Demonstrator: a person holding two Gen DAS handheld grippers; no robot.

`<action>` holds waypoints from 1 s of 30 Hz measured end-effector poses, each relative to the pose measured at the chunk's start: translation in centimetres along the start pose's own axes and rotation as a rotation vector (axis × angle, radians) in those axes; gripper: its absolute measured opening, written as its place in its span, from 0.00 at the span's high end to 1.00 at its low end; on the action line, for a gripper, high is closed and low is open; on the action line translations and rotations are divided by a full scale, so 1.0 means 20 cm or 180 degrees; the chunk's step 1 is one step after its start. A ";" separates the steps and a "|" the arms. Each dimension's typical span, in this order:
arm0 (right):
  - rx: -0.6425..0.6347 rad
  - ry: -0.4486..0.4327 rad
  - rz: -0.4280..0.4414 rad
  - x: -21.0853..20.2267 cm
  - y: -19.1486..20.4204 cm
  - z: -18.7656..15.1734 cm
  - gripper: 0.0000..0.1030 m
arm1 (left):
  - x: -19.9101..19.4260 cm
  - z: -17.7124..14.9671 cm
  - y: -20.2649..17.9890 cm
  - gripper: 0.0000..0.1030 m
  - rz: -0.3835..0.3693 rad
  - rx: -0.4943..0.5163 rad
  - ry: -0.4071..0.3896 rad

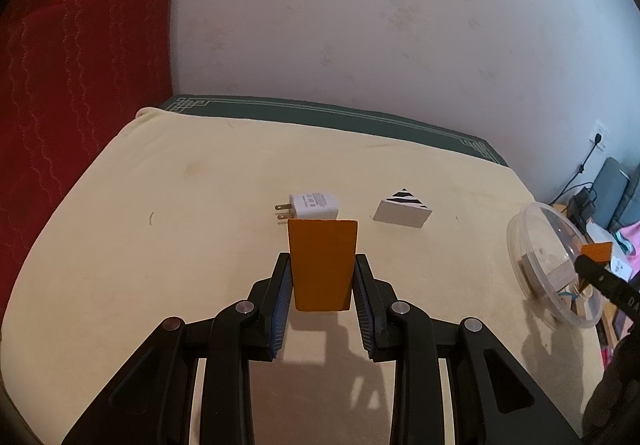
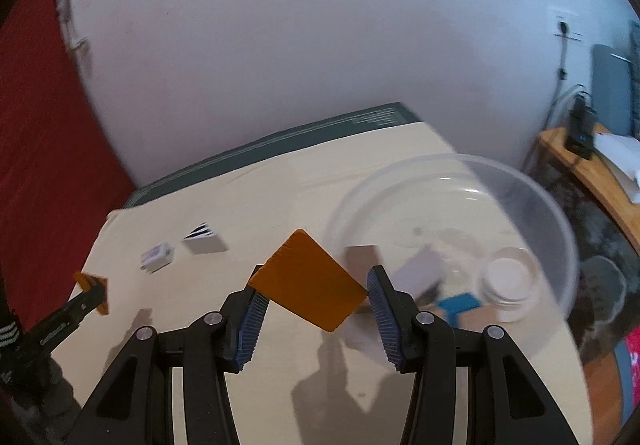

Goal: Organize rigid objects
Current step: 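Carry the orange wedge into the clear bowl and open the right gripper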

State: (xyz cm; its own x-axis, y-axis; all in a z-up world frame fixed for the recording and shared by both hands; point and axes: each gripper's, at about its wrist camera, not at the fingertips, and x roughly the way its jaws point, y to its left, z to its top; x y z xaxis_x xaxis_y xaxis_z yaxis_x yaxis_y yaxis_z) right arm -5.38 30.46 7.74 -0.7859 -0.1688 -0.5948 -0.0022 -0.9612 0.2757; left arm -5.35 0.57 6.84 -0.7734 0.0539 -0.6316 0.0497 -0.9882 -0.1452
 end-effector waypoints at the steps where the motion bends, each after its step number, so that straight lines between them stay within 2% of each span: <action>1: 0.0034 -0.0017 -0.0038 -0.01 -0.03 0.00 0.49 | 0.00 0.00 -0.01 0.70 -0.0002 0.0013 0.0001; 13: 0.0464 -0.0197 -0.0398 -0.06 -0.26 0.03 0.47 | 0.01 -0.02 -0.04 0.70 -0.0011 0.0091 0.0022; 14: 0.0510 -0.0213 -0.0425 -0.06 -0.27 0.03 0.45 | 0.01 -0.02 -0.04 0.70 -0.0011 0.0094 0.0021; 16: 0.0651 -0.0263 -0.0460 -0.07 -0.32 0.03 0.32 | 0.01 -0.02 -0.05 0.70 -0.0011 0.0103 0.0022; 18: 0.0757 -0.0293 -0.0485 -0.08 -0.35 0.02 0.26 | 0.01 -0.02 -0.05 0.70 -0.0012 0.0111 0.0023; 30: 0.0805 -0.0346 -0.0706 -0.10 -0.40 -0.06 0.26 | 0.03 -0.06 -0.13 0.70 -0.0052 0.0229 0.0082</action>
State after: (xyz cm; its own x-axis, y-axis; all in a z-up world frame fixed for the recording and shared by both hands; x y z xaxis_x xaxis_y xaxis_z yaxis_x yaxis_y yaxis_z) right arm -3.05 38.29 5.79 -0.8103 0.0751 -0.5811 -0.3225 -0.8852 0.3353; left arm -5.20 3.26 5.85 -0.7571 0.0728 -0.6492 -0.0090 -0.9948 -0.1011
